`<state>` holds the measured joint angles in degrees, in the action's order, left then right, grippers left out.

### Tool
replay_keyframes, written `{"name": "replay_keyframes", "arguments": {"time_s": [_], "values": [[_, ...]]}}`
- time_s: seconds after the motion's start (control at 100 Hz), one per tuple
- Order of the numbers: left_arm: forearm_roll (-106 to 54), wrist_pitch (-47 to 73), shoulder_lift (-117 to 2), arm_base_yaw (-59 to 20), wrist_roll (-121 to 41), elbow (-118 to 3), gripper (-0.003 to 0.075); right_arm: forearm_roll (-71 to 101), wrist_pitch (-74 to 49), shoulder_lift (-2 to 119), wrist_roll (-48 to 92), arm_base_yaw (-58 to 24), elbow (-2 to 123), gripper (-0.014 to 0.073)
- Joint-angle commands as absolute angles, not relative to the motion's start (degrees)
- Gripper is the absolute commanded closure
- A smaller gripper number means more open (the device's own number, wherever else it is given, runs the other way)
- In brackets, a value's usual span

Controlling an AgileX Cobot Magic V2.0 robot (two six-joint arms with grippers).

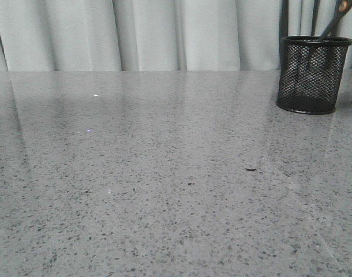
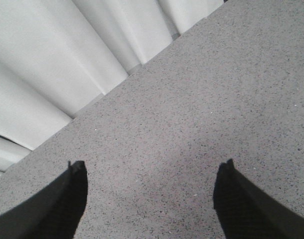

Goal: Put scissors into bucket

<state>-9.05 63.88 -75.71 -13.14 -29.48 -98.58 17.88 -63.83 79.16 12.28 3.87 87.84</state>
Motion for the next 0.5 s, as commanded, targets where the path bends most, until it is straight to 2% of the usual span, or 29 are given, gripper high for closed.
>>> {"name": "replay_keyframes", "arguments": {"time_s": [0.0, 0.49], "values": [[-10.7, 60.1, -74.2, -13.0, -28.8, -100.4, 0.0240, 17.9, -60.6, 79.1, 12.0, 4.3, 89.9, 0.0641], [-10.9, 59.9, -74.3, -13.0, -28.8, -100.4, 0.0240, 18.6, -55.9, 84.7, 14.1, 4.3, 89.9, 0.0634]]}}
